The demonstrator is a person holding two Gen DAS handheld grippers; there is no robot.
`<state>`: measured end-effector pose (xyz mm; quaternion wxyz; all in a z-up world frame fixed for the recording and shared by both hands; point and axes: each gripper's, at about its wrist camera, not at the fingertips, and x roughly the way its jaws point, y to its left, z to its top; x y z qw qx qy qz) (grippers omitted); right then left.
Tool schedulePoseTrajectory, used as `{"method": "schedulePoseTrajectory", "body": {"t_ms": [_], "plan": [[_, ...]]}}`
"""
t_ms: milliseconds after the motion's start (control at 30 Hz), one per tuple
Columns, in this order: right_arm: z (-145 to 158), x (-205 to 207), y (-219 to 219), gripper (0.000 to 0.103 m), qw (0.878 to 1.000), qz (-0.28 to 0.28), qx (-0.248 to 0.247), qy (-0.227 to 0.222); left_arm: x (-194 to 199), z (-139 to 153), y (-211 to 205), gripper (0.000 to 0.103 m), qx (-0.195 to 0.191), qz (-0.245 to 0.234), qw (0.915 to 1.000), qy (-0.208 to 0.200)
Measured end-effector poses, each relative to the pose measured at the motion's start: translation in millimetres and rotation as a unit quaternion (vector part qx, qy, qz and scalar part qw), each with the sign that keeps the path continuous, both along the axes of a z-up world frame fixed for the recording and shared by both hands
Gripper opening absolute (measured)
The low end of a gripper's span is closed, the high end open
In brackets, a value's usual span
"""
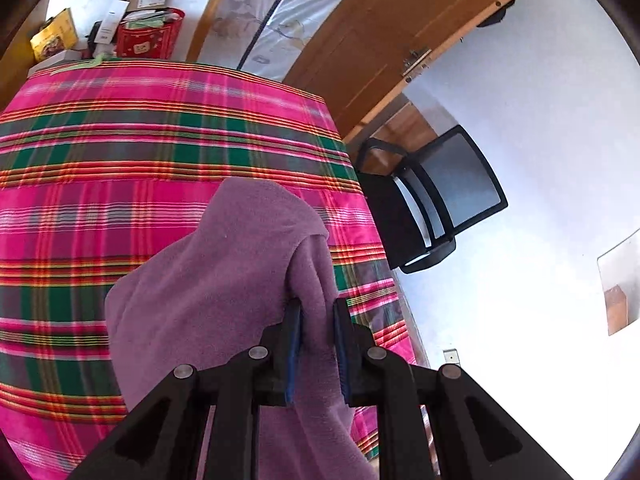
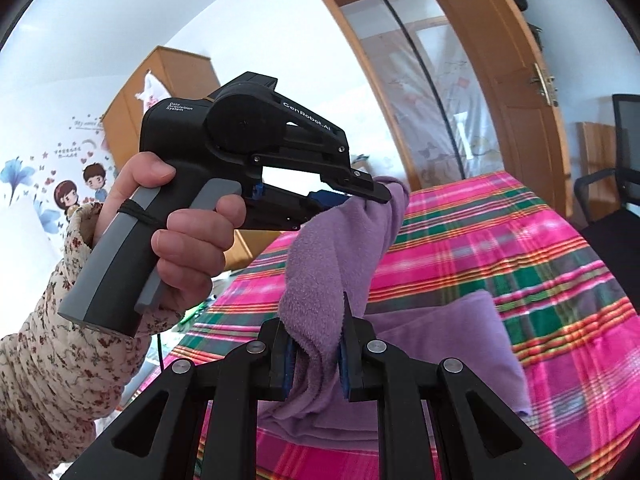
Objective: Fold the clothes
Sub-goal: 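Lift the lilac garment's edge with both grippers and fold it over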
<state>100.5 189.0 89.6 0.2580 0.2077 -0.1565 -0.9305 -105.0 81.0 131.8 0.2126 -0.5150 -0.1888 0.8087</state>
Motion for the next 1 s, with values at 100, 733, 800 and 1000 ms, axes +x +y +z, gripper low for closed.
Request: {"method": "schedulePoseTrajectory", "body": {"t_ms": [100,733,800,1000], "plan": [[-3.6,-1.1,9.7,0.017,1.0,-0.009,-0.003,-0.004,-0.7,-1.3,11.8,0.016,-0.007,-0.006,1.0,0.002],[-37.9,-23.3,86.3,0.017,0.993,-0.075,-0.045,-0.076,-49.7,-57.0,94.6,0.016,-0.032,-0.047,0.9961,-0.068],[-45.0,-26.6,93.0,0.017,0.992,-0.083,-0.049,-0.086,-54.6,-65.4,101.8,0.016,-0.036,-0.05,0.9954,-0.073],[-65.2,-36.9,106.4,0.017,0.987,-0.106,-0.048,-0.115,-60.7,-83.6,111.6,0.017,-0.035,-0.073,0.9934,-0.081]]}}
